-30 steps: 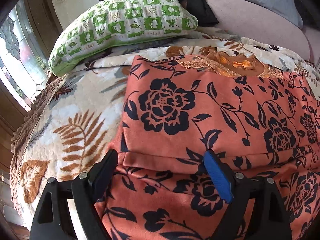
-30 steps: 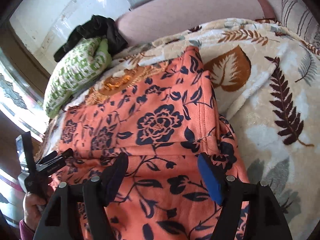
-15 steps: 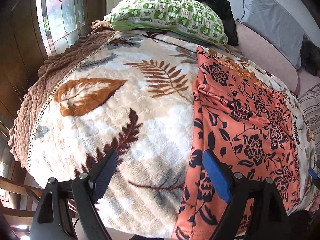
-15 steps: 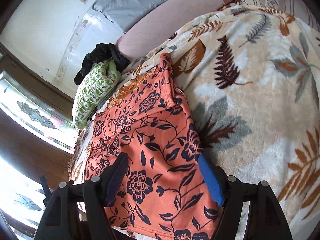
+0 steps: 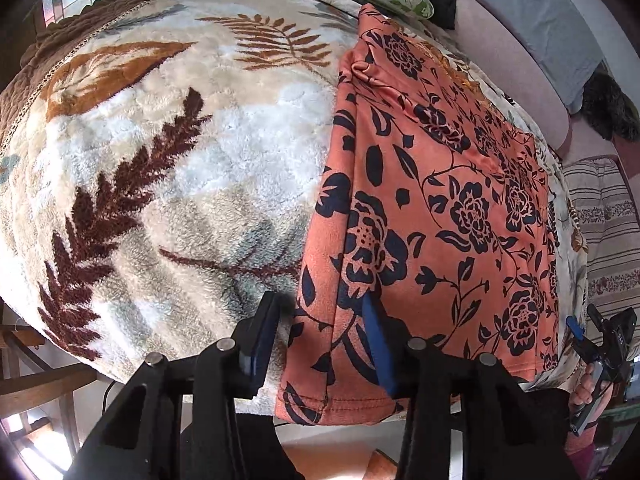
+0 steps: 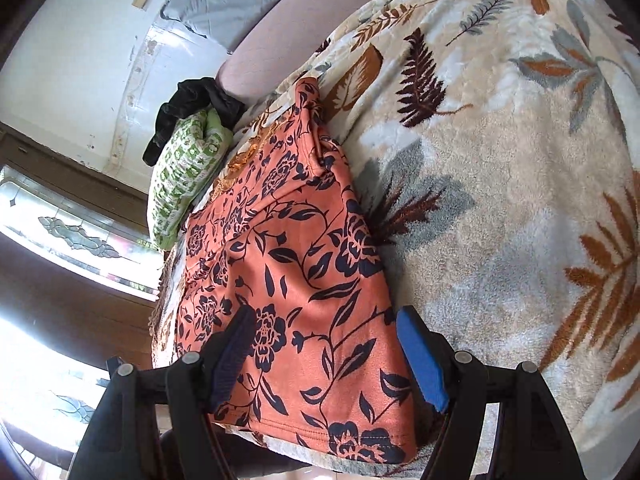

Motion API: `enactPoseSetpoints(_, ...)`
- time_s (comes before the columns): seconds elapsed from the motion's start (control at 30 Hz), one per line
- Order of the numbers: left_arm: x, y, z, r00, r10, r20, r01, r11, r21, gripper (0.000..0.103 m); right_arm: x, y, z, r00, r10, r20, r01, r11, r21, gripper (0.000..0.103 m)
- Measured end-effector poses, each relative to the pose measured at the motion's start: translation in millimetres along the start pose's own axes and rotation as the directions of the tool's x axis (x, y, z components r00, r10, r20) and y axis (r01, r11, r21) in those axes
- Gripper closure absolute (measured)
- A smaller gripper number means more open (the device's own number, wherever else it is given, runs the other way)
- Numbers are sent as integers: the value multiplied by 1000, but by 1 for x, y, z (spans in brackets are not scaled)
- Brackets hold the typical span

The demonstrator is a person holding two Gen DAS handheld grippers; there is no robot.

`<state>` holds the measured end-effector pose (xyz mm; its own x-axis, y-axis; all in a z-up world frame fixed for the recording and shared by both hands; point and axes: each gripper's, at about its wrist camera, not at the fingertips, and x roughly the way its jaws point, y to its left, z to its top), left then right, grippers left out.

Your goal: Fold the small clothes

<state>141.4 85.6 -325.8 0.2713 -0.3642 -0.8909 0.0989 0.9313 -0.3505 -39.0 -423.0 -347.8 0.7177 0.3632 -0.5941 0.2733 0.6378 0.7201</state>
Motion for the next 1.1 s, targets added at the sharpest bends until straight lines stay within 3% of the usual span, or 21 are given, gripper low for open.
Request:
enactPoseSetpoints(0.23, 6, -7, 3, 1000, -19, -18, 19, 1000, -1, 59, 2, -6, -5, 999, -36, -28, 36, 999, 11, 28)
enactPoseSetpoints(0.27, 6, -5, 4, 999, -26, -18, 26, 1000, -6, 63, 2, -9, -4, 999, -43, -31, 44, 999, 20, 28)
enactPoseSetpoints(0.3, 6, -3, 5, 999, -27, -20, 27, 1000, -13, 73, 2, -11, -4, 998, -49, -30, 50, 998, 31, 28)
enactPoseSetpoints(0.37, 6, 3, 5, 1000, -21, -23, 21, 1000, -23, 80, 2, -15, -2, 998, -64, -26, 65, 997, 44, 28)
enactPoseSetpoints(0.47, 6, 2, 6, 1000, -17, -24, 17, 1000, -19, 79, 8, -18, -2, 994, -100, -42, 101, 994, 36, 28)
enactPoseSetpoints(0.53, 7, 1, 6, 999, -27, -31, 26, 999, -23, 70, 17, -16, -2, 991, -115, -73, 117, 993, 13, 30)
enactPoseSetpoints(0.6, 9, -4, 7, 999, -37, -30, 36, 999, -20, 60, 24, -10, -5, 987, -122, -101, 119, 992, -37, 40)
enactPoseSetpoints(0.63, 9, -7, 6, 999, -22, -28, 22, 1000, -6, 60, 28, -6, -7, 986, -117, -121, 111, 992, -60, 45)
enactPoseSetpoints(0.7, 11, -14, 5, 1000, 17, -26, -16, 999, 41, 61, 36, 2, -17, 979, -136, -152, 120, 987, -108, 64)
enactPoseSetpoints(0.73, 12, -17, 4, 999, 41, -25, -40, 997, 63, 65, 39, 8, -24, 975, -164, -148, 143, 979, -146, 64)
enactPoseSetpoints(0.8, 12, -17, 5, 997, 70, -25, -67, 994, 90, 84, 44, 23, -35, 968, -210, -139, 176, 959, -220, 67)
enactPoseSetpoints(0.83, 12, -15, 6, 998, 47, -29, -45, 996, 80, 87, 45, 28, -40, 964, -228, -134, 190, 950, -248, 72)
enactPoseSetpoints(0.87, 12, -12, 7, 999, 21, -36, -18, 998, 66, 93, 47, 33, -45, 960, -249, -129, 206, 938, -280, 86)
enactPoseSetpoints(0.93, 13, -7, 10, 999, -5, -47, 7, 999, 49, 94, 47, 42, -51, 952, -288, -101, 241, 912, -332, 92)
enactPoseSetpoints(1.1, -6, 1, 16, 994, -107, -31, 107, 994, 14, 96, 23, 50, -32, 988, -127, -89, 103, 965, -240, 94)
